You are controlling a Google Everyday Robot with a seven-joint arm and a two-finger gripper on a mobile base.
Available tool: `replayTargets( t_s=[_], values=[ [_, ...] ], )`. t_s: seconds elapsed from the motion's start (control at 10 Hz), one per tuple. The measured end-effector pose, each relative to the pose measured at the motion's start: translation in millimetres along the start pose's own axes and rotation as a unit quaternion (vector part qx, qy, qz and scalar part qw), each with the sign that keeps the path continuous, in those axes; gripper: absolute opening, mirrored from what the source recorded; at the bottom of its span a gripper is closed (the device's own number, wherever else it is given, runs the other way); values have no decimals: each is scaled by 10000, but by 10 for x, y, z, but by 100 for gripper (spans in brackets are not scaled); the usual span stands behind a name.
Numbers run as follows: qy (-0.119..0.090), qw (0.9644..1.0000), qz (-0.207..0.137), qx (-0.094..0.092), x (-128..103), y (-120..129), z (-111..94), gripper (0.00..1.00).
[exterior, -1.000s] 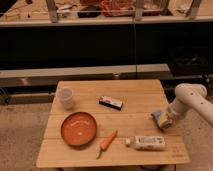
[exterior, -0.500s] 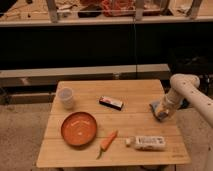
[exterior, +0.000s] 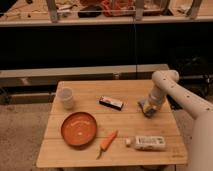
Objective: Wipe the white sponge on the table
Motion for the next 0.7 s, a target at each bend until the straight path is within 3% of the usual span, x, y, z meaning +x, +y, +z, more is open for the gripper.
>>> replayTargets(
  t_s=[0.3,0.5,0.7],
  values=[
    [-151,9979,-630,-78,-242,-399,168,38],
    [-223,9957,-891,-131,-506,-424,217,38],
    [-242,9954,-918,-150,-750,-254,224,38]
  ],
)
